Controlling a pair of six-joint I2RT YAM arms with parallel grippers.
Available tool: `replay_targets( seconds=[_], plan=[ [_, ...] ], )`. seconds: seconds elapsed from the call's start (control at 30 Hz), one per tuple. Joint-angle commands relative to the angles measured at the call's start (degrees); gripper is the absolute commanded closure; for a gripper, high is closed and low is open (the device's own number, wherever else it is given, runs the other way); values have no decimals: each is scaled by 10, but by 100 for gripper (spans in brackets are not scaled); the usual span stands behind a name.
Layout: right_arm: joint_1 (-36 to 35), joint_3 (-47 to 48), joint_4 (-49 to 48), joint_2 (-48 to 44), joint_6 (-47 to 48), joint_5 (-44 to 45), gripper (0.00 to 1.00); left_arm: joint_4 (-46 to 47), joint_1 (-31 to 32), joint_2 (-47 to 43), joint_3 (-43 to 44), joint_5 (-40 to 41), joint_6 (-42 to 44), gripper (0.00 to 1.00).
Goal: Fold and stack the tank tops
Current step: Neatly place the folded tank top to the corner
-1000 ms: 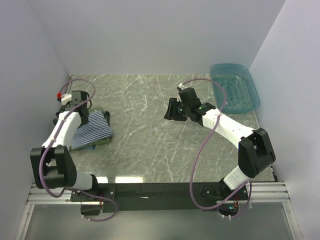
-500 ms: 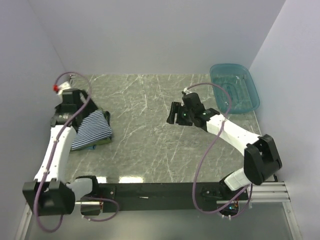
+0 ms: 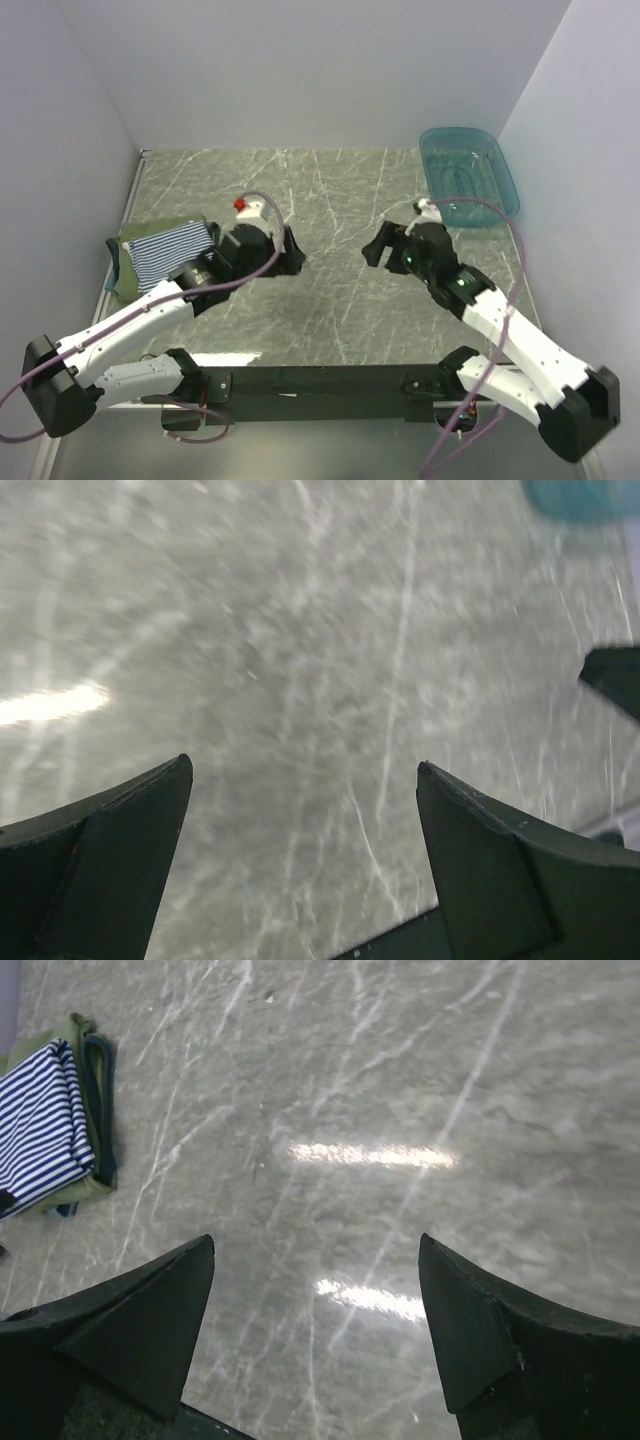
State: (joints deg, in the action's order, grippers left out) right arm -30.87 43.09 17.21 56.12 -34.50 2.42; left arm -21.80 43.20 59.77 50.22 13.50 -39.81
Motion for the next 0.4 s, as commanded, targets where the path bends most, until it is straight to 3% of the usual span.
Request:
replay_targets(
  seconds=[0.0,0.17,0.37],
  plan=[
    [1,-44,11,-82,-22,57,11,72,53,4,-24,21,-32,1],
    [1,-83,38,-182,-32,104,7,99,72,18,-37,12,-29,1],
    [0,-90,50,-215,-25,136,6,91,74,24,-22,14,-17,1]
  ],
)
